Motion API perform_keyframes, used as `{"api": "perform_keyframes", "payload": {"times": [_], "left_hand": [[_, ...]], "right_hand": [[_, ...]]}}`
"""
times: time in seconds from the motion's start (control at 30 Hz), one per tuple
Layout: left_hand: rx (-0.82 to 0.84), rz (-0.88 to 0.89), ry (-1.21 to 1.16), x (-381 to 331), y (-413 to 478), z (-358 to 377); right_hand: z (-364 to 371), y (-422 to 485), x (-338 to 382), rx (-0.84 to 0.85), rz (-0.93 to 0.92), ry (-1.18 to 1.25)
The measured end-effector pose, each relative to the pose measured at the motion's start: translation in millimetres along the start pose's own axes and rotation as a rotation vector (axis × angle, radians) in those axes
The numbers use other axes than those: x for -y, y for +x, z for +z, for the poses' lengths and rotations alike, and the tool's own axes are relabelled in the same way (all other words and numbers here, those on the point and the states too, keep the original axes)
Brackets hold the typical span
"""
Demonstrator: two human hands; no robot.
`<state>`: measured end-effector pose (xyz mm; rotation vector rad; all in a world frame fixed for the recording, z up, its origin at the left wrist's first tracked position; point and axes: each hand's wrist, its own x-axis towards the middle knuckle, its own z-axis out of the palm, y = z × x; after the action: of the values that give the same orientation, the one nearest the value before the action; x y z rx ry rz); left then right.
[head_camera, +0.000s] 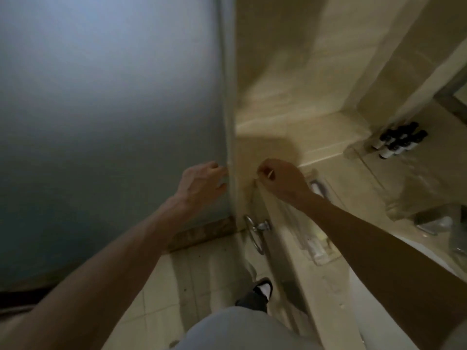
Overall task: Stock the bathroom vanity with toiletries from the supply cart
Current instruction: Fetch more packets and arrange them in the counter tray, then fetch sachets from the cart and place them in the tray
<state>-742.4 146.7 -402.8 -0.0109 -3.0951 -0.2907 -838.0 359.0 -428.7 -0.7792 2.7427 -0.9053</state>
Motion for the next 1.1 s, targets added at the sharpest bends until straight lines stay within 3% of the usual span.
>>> {"api": "perform_keyframes", "payload": {"times": [0.23, 0.47, 0.73, 0.93, 1.1], "left_hand": [[-0.111, -0.352, -0.013, 126.1, -143.1, -64.7], [-0.242, -0.601, 0.136, 219.1, -335.2, -138.2], [-0.465, -0.986, 0.193, 256.3, -553.6, -207.3], [-0.539, -1.358, 0.178, 268.4, -695.7, -245.6], [-0.557, -1.577, 0.211, 279.2, -780.5, -263.4]], "right_hand": [[83.4, 4.7, 174.2, 0.061, -0.261, 0.013], [176.8, -37.5, 372.6, 0.121, -0.553, 0.029], [252.7, -115.2, 580.8, 0.294, -0.883, 0.101], [309.3, -177.5, 705.3, 0.473, -1.151, 0.141], [358.8, -214.4, 790.1, 0.526, -1.272, 0.136]]}}
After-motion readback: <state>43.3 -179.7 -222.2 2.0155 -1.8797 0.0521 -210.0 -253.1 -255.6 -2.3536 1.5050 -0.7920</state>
